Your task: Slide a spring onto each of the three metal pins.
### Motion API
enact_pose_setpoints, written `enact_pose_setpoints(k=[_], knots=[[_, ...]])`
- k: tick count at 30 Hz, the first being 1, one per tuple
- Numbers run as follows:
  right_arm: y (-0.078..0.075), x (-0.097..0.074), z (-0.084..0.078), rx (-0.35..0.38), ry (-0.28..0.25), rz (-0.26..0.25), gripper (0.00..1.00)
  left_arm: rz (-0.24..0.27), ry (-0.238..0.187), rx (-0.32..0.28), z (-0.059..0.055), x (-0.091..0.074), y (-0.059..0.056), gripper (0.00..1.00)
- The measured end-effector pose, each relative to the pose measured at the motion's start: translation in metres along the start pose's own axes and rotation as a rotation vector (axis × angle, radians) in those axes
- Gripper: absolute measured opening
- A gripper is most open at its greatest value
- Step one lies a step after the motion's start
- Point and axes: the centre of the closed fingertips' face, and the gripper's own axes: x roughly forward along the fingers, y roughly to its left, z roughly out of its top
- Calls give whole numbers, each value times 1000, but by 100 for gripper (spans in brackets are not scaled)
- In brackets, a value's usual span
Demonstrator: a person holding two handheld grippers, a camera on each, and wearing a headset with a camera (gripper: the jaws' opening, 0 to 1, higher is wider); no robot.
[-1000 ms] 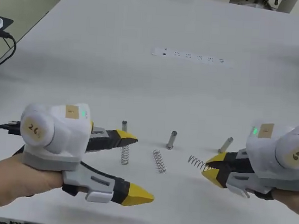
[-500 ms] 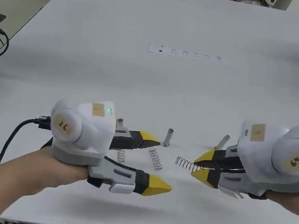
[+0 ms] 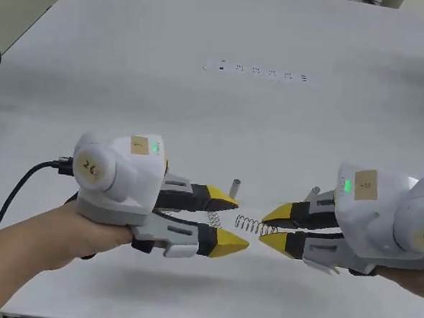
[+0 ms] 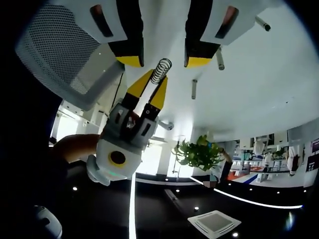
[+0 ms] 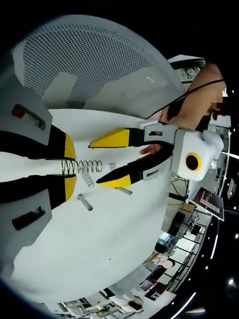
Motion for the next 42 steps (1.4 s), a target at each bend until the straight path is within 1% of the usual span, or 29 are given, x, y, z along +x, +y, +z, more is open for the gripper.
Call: enact_pose_setpoints(k=[2,5,8,12,13,15,18,22,24,29,35,42], knots=[[0,1,0,-1,-6,4,7,-1,3,19,-1,0,0,20],[2,1,2,-1,-16,9,7,-9,-1,21,0,0,-1,14],[3,1,5,6,-33,15,7,-14,-6,23,1,0,-2,13],[4,1,8,-19,-44,26,7,-19,-5,28,2,-1,-3,9],[4,1,9,-21,-47,27,7,-21,-6,36,2,-1,-3,7],[4,1,11,-24,-52,29,7,-27,-6,33,2,-1,-5,5],[4,1,10,-42,-45,32,7,-22,-2,50,3,0,-5,4],[4,-1,10,-55,-49,36,7,-26,-6,49,5,0,-7,4],[3,-1,11,-66,-52,35,7,-28,-10,43,5,0,-7,3],[3,-2,13,-69,-62,31,8,-26,-15,30,7,-2,-6,2],[8,-1,12,-82,-60,46,8,-41,-2,28,5,-3,-11,2],[10,-2,13,-90,-71,52,8,-49,-6,18,6,-3,-14,2]])
